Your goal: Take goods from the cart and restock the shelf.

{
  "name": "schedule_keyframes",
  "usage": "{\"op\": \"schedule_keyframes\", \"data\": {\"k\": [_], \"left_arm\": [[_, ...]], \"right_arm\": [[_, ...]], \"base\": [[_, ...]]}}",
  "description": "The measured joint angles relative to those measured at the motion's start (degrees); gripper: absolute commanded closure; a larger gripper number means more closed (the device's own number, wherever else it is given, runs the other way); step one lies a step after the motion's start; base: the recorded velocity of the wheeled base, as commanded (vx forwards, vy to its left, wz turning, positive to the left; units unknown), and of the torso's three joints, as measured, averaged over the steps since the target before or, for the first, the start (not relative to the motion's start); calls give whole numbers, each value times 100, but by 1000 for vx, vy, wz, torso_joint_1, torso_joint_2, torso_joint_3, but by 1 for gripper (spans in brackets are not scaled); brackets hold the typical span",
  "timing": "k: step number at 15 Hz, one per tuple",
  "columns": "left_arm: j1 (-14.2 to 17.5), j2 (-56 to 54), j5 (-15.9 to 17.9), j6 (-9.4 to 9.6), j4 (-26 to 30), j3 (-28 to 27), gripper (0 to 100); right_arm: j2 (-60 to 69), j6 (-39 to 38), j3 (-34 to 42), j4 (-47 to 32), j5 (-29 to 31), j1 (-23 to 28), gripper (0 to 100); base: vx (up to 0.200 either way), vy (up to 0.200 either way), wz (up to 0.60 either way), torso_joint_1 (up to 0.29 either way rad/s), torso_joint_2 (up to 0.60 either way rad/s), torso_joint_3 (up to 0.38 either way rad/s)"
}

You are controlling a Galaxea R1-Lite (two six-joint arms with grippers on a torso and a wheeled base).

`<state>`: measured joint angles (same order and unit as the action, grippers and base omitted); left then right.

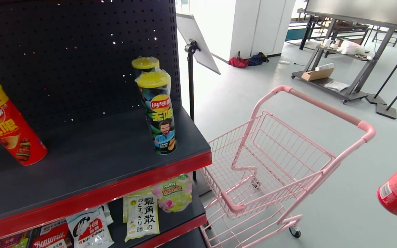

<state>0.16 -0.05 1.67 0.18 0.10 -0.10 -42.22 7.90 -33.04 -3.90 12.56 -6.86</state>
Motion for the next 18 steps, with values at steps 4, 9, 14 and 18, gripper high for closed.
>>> {"op": "schedule_keyframes", "data": {"k": [4, 9, 14, 18], "left_arm": [[0, 0, 0, 0, -2, 0, 0], [0, 0, 0, -2, 0, 0, 0], [-2, 0, -1, 0, -2, 0, 0], [0, 0, -1, 0, -2, 0, 0]], "right_arm": [[-274, 4, 5, 23, -18, 4, 100], [-500, -5, 145, 38, -2, 80, 100], [-463, -2, 291, 45, -2, 106, 100], [-467, 1, 322, 43, -2, 105, 100]], "base": [[0, 0, 0, 158, -376, -221], [0, 0, 240, 62, -134, -81], [0, 0, 600, 3, 1, -2], [0, 0, 450, 4, 1, 3]]}}
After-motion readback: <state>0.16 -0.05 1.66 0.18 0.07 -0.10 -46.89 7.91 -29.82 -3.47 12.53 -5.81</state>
